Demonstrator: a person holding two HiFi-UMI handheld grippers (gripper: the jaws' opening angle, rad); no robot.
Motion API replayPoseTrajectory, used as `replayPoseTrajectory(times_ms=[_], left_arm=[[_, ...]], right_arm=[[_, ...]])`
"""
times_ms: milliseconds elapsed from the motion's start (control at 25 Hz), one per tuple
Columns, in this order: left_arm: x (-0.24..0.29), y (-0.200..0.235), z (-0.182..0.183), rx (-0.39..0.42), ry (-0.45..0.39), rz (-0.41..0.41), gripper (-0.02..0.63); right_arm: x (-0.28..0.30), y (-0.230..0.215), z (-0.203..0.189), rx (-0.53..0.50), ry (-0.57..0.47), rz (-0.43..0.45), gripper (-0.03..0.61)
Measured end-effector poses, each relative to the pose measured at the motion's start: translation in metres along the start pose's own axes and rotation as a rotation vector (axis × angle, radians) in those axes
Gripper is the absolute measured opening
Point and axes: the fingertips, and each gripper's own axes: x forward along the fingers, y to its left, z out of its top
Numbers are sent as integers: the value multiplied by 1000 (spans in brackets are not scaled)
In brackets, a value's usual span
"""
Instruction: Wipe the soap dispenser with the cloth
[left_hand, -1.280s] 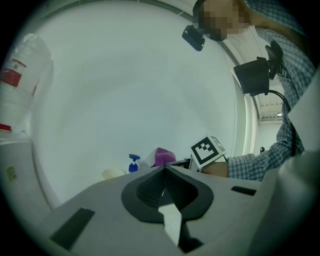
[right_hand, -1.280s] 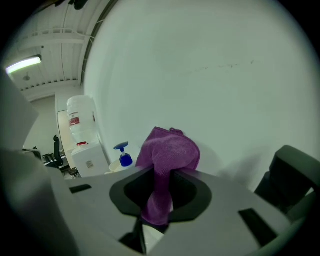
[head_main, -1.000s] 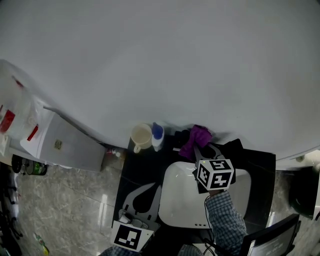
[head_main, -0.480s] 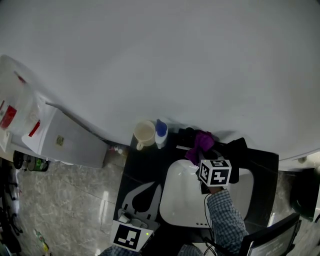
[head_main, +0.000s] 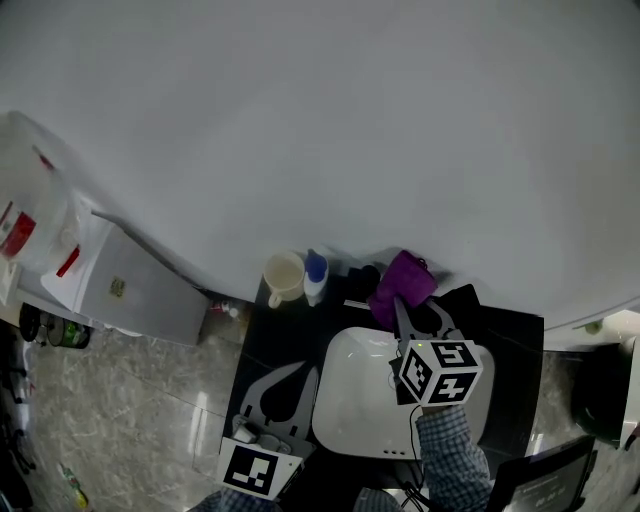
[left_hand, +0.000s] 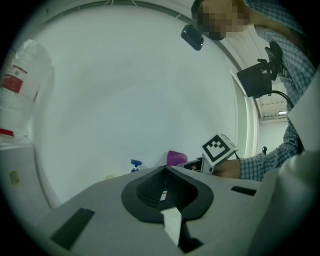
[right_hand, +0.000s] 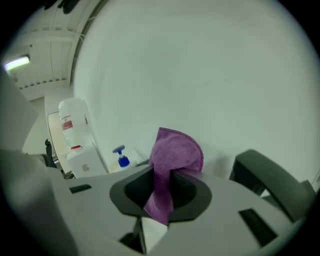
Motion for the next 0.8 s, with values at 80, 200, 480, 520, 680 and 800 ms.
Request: replayPoseTrajectory(times_ms=[80,200,480,520,680,800], left_arm=[[-1,0,0,-6,-2,5,2],[-4,2,-2,-8,-1,15,2],[-14,10,-7,-10,16,45,2],[-15,11,-8,-11,18,49,2],[-18,15,-13,-13,26,61,2],[-20,16,-15,-16,28,68,2]], right_arm=[[-1,11,21,-6,-49,24,77],[8,27,33,-19,-68,54,77],[45,64,-2,-65,24,115,77],[49,68,-8,-81,36,122,77],[60,80,-32,-133,88,142,77],[69,78,-60,-129,153,141,77]])
